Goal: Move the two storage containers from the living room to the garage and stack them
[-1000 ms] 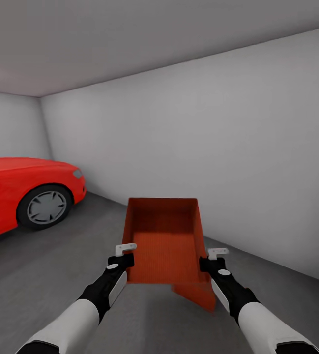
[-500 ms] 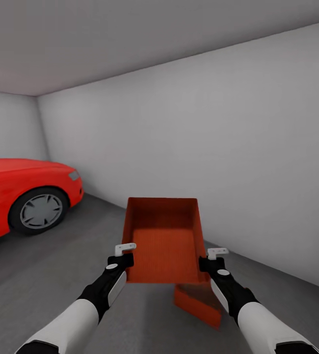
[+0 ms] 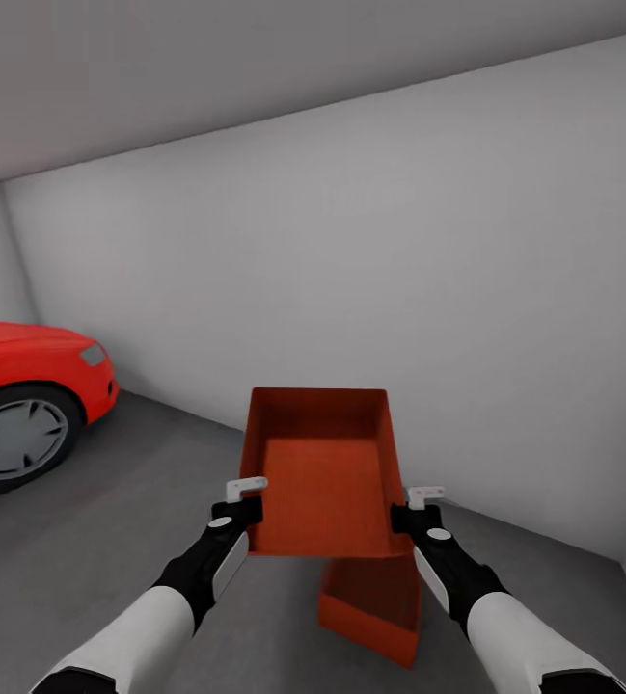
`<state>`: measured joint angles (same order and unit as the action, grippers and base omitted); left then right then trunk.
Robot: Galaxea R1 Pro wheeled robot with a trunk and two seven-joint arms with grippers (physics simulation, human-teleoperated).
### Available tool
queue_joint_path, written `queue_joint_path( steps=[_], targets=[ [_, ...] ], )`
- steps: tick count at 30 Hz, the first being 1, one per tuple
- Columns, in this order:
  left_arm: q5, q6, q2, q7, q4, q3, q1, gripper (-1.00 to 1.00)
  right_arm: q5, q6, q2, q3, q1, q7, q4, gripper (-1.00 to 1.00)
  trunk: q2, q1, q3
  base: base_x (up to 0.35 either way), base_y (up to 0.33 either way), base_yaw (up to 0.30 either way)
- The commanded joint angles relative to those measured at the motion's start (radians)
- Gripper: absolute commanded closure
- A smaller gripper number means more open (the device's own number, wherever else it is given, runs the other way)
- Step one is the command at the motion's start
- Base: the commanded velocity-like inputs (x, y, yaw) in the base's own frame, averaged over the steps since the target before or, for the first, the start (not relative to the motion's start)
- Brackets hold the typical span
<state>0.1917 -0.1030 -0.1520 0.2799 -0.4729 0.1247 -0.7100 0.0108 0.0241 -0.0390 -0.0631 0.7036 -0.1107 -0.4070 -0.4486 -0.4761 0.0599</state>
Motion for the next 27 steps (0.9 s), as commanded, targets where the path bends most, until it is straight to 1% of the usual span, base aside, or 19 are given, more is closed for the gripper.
queue_joint_path(
  steps=[1,12,27],
  targets=[
    [-0.016,0.006,0.031,0.038,-0.006,-0.047,0.000,1.00,0.003,0.003,0.004,0.061,0.000,-0.038,0.001,1.00,-0.001,-0.001,0.000,0.322,0.000,-0.287],
    [-0.015,0.006,0.031,0.038,-0.006,-0.047,0.000,1.00,0.003,0.004,0.005,0.062,0.000,-0.038,0.002,1.00,-0.001,-0.001,0.000,0.293,0.000,-0.287],
    [-0.015,0.006,0.031,0.038,-0.007,-0.047,0.000,1.00,0.003,0.004,0.004,0.060,0.000,-0.038,0.002,1.00,-0.001,-0.001,0.000,0.016,0.000,-0.287]
  ],
)
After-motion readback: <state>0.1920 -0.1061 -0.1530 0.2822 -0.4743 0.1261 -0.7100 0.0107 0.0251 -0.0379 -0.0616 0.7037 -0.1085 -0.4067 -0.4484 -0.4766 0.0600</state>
